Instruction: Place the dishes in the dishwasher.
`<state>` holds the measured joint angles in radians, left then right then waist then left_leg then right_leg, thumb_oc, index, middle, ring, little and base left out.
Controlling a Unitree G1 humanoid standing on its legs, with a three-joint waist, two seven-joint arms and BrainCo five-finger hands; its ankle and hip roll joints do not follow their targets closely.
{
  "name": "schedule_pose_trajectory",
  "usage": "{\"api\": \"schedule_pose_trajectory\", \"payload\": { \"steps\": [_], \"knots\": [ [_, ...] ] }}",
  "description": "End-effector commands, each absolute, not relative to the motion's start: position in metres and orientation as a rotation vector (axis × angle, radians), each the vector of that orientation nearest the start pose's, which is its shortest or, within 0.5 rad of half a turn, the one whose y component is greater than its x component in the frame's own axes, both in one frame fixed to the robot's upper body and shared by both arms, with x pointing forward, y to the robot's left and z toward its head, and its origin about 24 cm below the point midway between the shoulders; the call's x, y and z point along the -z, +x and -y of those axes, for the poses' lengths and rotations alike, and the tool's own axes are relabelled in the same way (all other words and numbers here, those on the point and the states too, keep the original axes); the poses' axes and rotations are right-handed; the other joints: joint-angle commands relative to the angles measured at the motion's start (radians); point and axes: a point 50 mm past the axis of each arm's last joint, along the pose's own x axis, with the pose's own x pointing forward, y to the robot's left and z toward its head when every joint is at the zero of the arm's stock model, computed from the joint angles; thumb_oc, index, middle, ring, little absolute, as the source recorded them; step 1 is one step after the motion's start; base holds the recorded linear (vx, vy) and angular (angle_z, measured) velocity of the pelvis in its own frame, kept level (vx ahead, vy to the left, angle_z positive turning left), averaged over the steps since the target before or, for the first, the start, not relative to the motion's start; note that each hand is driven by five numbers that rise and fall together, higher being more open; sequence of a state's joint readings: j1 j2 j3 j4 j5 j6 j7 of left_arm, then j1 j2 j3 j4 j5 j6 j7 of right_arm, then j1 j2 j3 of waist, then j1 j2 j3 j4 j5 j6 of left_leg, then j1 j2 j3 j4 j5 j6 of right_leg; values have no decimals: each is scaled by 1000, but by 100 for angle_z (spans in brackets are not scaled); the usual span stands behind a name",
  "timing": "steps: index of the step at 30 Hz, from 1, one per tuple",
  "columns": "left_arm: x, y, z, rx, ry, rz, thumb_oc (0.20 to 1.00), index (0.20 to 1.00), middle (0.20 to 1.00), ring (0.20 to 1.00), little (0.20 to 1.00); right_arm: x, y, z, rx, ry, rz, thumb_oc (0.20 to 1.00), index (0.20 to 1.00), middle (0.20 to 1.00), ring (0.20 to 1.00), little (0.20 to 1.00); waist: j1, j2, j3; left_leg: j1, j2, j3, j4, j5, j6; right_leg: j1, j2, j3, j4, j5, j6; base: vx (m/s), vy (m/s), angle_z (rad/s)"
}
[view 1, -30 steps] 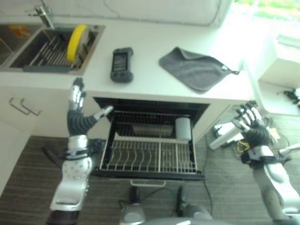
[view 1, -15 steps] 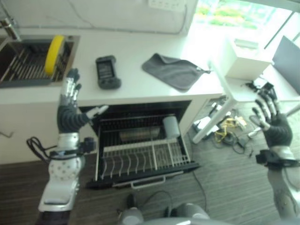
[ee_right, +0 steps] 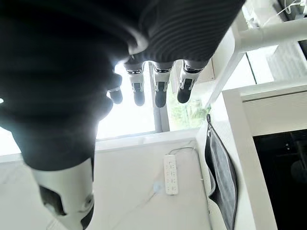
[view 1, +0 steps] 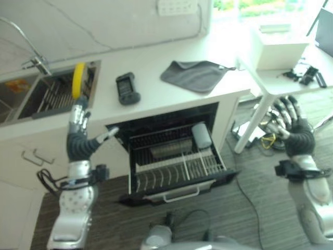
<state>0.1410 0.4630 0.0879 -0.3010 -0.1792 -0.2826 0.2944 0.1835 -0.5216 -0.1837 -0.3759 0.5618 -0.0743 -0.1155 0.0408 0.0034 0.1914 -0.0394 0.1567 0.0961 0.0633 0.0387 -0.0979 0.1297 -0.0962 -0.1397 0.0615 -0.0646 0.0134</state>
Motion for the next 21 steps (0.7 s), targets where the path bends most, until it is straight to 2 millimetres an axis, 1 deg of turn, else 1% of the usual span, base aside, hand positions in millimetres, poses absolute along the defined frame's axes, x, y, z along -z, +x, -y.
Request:
{"api": "schedule_pose_trajectory", "payload": {
  "steps": [1, 2, 4, 5, 7, 9, 10, 11, 12, 13, 15, 16, 17, 18, 19, 20, 21],
  "knots": [
    [-159, 202, -245, -279, 187, 616, 1000, 1000, 1000, 1000, 1000, -178, 219, 250, 78, -13, 520, 1000, 1000, 1000, 1000, 1000, -44, -35, -57, 80, 84, 26, -134, 98, -36, -10, 11, -31, -149, 92, 67, -94, 495, 73],
    [-157, 202, -245, -273, 171, 614, 1000, 1000, 1000, 1000, 1000, -180, 219, 252, 84, -24, 513, 1000, 1000, 1000, 1000, 1000, -53, -28, -64, 89, 112, 28, -140, 108, -46, -14, 2, -34, -149, 89, 69, -70, 498, 47],
    [-155, 202, -241, -256, 155, 622, 1000, 1000, 1000, 1000, 1000, -183, 220, 255, 91, -34, 519, 1000, 1000, 1000, 1000, 1000, -60, -16, -72, 100, 141, 13, -151, 113, -61, -18, -17, -37, -149, 89, 75, -45, 587, 26],
    [-154, 201, -240, -254, 143, 626, 1000, 1000, 1000, 1000, 1000, -186, 221, 255, 96, -43, 528, 1000, 1000, 1000, 1000, 1000, -61, -10, -73, 103, 140, 6, -151, 96, -64, -20, -32, -41, -149, 91, 83, -42, 699, 12],
    [-155, 203, -242, -245, 117, 628, 1000, 1000, 1000, 1000, 1000, -190, 224, 254, 125, -55, 545, 1000, 1000, 1000, 1000, 1000, -70, -4, -74, 113, 125, 33, -151, 63, -70, -26, -84, -44, -148, 113, 128, -53, 634, 23],
    [-160, 208, -244, -223, 128, 635, 1000, 1000, 1000, 1000, 1000, -191, 223, 255, 156, -31, 561, 1000, 1000, 1000, 1000, 1000, -71, -9, -63, 111, 85, 32, -151, 47, -57, -47, -135, -43, -130, 151, 176, -61, 518, 29],
    [-162, 209, -244, -212, 132, 637, 1000, 1000, 1000, 1000, 1000, -191, 221, 255, 167, -23, 565, 1000, 1000, 1000, 1000, 1000, -69, -14, -60, 111, 69, 29, -151, 39, -49, -51, -152, -45, -119, 157, 188, -25, 438, 9],
    [-166, 211, -243, -189, 136, 638, 1000, 1000, 1000, 1000, 1000, -191, 218, 256, 182, -1, 571, 1000, 1000, 1000, 1000, 1000, -64, -23, -53, 110, 38, 26, -151, 25, -34, -56, -182, -58, -99, 176, 200, -26, 435, 13],
    [-170, 213, -241, -169, 166, 645, 1000, 1000, 1000, 1000, 1000, -187, 214, 256, 193, 22, 572, 1000, 1000, 1000, 1000, 1000, -55, -41, -44, 115, -1, 20, -151, 6, -15, -70, -222, -74, -68, 222, 203, 13, 462, 22],
    [-171, 212, -242, -166, 179, 646, 1000, 1000, 1000, 1000, 1000, -185, 212, 255, 196, 21, 566, 1000, 1000, 1000, 1000, 1000, -50, -47, -39, 127, -15, 23, -151, -14, -6, -73, -244, -91, -46, 246, 207, 18, 372, 24],
    [-173, 212, -245, -172, 167, 644, 1000, 1000, 1000, 1000, 1000, -181, 213, 252, 194, 24, 555, 1000, 1000, 1000, 1000, 1000, -35, -54, -32, 137, -31, 36, -151, -25, 6, -84, -283, -127, -37, 299, 220, -29, 293, 16],
    [-176, 212, -249, -186, 160, 641, 1000, 1000, 1000, 1000, 1000, -179, 218, 248, 182, 35, 548, 1000, 1000, 1000, 1000, 1000, -17, -54, -31, 137, -41, 58, -151, -26, 22, -83, -256, -176, -12, 283, 218, -85, 354, -15],
    [-177, 213, -250, -189, 160, 643, 1000, 1000, 1000, 1000, 1000, -179, 220, 247, 182, 35, 548, 1000, 1000, 1000, 1000, 1000, -13, -53, -30, 133, -47, 63, -151, -24, 33, -86, -215, -185, 5, 254, 211, -87, 377, -66],
    [-178, 214, -249, -188, 159, 644, 1000, 1000, 1000, 1000, 1000, -180, 222, 247, 186, 33, 548, 1000, 1000, 1000, 1000, 1000, -13, -51, -31, 127, -55, 63, -151, -21, 45, -88, -163, -186, 20, 212, 195, -22, 304, -72],
    [-177, 217, -247, -185, 152, 641, 1000, 1000, 1000, 1000, 1000, -181, 222, 249, 191, 26, 546, 1000, 1000, 1000, 1000, 1000, -18, -49, -32, 124, -67, 54, -151, -25, 58, -89, -92, -166, 47, 154, 175, 12, 325, -52],
    [-176, 218, -244, -178, 140, 637, 1000, 1000, 1000, 1000, 1000, -182, 222, 251, 196, 15, 549, 1000, 1000, 1000, 1000, 1000, -31, -53, -34, 119, -94, 38, -151, -24, 75, -97, -11, -111, 70, 115, 145, 10, 291, -17],
    [-175, 219, -242, -173, 134, 637, 1000, 1000, 1000, 1000, 1000, -182, 221, 252, 200, 9, 552, 1000, 1000, 1000, 1000, 1000, -40, -57, -37, 112, -113, 25, -151, -14, 83, -105, 30, -73, 69, 111, 126, 1, 215, 15]
  ]
}}
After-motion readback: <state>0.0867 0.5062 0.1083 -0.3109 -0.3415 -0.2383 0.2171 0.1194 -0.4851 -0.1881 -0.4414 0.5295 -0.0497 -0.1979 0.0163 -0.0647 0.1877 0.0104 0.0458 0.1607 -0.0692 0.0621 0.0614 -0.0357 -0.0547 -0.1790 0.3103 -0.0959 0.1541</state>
